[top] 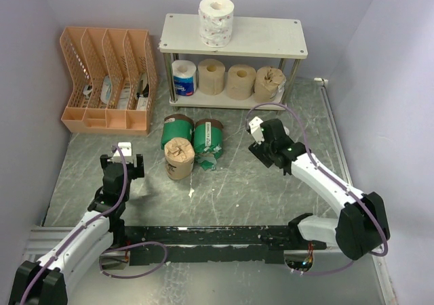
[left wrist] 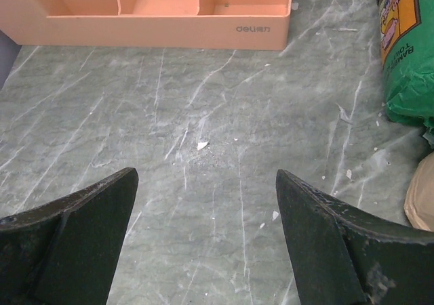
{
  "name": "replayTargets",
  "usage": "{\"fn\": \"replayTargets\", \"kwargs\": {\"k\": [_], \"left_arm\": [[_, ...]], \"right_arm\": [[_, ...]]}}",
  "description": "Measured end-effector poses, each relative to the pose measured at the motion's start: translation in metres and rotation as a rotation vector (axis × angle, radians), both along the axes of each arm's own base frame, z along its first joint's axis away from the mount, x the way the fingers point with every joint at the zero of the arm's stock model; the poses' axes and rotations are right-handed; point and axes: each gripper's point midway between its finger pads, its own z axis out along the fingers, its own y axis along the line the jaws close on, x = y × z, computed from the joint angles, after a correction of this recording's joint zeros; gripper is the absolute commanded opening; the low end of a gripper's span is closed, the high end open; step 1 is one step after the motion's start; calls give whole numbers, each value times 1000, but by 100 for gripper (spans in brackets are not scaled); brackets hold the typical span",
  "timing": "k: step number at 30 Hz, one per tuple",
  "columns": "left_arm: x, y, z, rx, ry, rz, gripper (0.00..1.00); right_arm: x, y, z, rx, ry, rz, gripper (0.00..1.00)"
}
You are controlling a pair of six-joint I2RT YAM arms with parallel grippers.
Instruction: Place and organize the paper towels onto the shelf
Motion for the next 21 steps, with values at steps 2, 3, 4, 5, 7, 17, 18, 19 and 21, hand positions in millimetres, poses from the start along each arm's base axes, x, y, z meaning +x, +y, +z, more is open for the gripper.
{"fn": "replayTargets", "kwargs": {"k": [2,3,4,5,7,17,18,19,21], "left_arm": [[0,0,0,0,0,1,94],[0,0,0,0,-1,2,94],[0,1,0,1,-1,4,94],[0,1,0,2,-1,7,94],[0,2,0,3,-2,9,94],[0,2,1,5,-3,14,94],[0,2,1,5,-3,14,94],[0,2,1,5,-3,13,94],[0,2,1,6,-3,15,94]], "right_arm": [[2,3,-5,4,12,6,73],[3,4,-7,4,19,10,73],[4,5,-10,4,25,11,72],[5,6,-12,4,30,14,70],[7,7,-18,-3,44,15,69],[23,1,-23,-54,10,-26,26],[25,0,-22,-58,2,-33,18],[26,0,-22,-65,-2,-33,8],[28,-1,-22,-72,-9,-41,0]]}}
